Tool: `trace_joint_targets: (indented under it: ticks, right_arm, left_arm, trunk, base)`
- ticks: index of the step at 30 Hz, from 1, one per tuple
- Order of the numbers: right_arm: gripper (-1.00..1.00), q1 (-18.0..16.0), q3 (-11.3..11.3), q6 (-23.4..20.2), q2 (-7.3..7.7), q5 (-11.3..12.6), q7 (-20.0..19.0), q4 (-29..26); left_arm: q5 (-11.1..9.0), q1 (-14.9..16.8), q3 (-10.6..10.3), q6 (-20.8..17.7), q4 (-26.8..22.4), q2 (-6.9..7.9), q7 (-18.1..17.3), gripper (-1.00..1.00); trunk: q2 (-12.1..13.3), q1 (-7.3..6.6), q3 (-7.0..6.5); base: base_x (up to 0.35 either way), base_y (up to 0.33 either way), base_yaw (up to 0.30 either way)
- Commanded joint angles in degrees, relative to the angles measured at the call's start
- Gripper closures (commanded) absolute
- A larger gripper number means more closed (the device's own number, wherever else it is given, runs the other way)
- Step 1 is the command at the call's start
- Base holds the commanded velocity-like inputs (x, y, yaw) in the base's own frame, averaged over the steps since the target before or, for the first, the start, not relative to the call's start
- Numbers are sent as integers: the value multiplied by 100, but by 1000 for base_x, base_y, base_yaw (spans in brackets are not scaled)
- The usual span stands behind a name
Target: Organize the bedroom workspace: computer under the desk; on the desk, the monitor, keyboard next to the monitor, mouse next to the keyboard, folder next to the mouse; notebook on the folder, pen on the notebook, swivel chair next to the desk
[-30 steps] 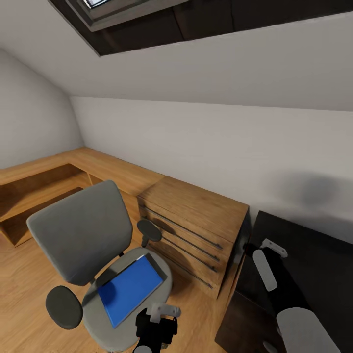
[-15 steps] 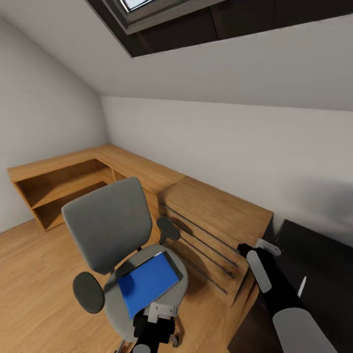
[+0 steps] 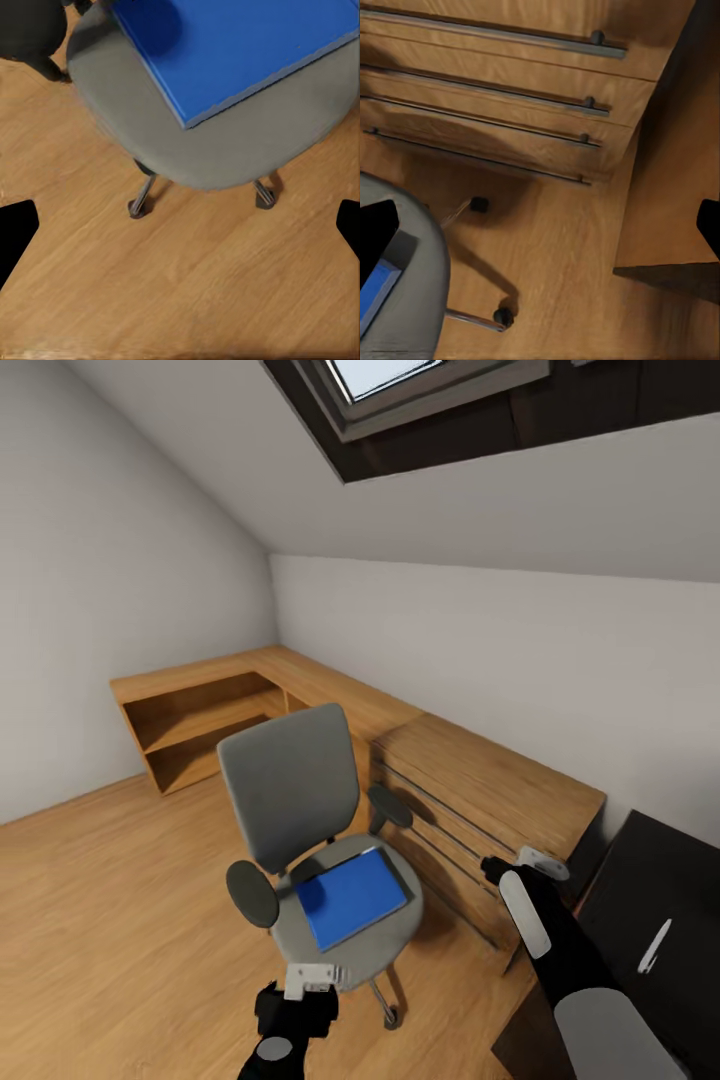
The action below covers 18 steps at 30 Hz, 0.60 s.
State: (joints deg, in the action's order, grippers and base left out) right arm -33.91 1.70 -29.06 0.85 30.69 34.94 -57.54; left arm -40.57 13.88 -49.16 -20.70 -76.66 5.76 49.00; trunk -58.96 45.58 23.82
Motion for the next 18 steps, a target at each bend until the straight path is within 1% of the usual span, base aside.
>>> trace_joint_targets:
  ticks: [1,3,4,5,7,9,10,11,12,16,17,18]
  right_arm:
    - [-100,-2,-2,-20,3,46,39,-11]
    - [-100,-2,-2,-20,3,47,39,-11]
    - [-100,-2,-2,-20,3,46,39,-11]
    - [-100,-2,-2,-20,3,45,39,-11]
    - [-100,-2,-3,-20,3,45,39,-11]
    - [-100,-2,-3,-20,3,45,39,-11]
    - [-100,-2,-3,-20,3,45,39,-11]
    - [-100,-2,-3,-20,3,46,39,-11]
    - [-100,-2,-3,-20,3,44,39,-11]
    - [-100,-2,-3,-20,3,43,39,-11]
    - [-100,-2,-3,-20,3,43,39,-11]
    - [-100,-2,-3,-20,3,43,39,-11]
  left_arm:
    - [-110,10,161,-22,61,4,39,-100]
    - [-391,10,539,-18,217,4,24,-100]
    - [-635,10,812,-16,283,4,14,-100]
    - [-775,10,986,-15,309,7,11,-100]
    - [-939,10,1307,-12,335,10,7,-100]
    - [-1012,10,1596,-13,349,12,5,-100]
    - [-1023,10,1657,-13,352,12,5,-100]
    - [-1042,10,1770,-13,356,14,5,-100]
    - [-1062,10,2012,-13,379,18,5,-100]
    - [-1076,10,2538,-13,518,21,-3,-100]
    - [-1078,10,2604,-13,529,21,-3,-100]
    - [-1080,10,2742,-13,545,24,-5,-100]
  trunk:
    - [-5,-3,7]
    - [-5,-3,7]
    - [-5,-3,7]
    - [-5,-3,7]
    - [-5,-3,7]
    - [-5,-3,7]
    - [-5,-3,7]
    - [-5,-3,7]
    - [-5,-3,7]
    - [-5,-3,7]
    - [-5,-3,7]
    - [-5,-3,7]
  base:
    - [-283,30,277]
    - [-166,16,277]
    - [-66,6,277]
    - [-42,4,277]
    - [-22,2,277]
    - [-9,1,277]
    - [-6,1,277]
    - [-4,0,277]
    - [-1,0,277]
    - [-1,0,277]
    - [0,0,277]
    - [0,0,277]
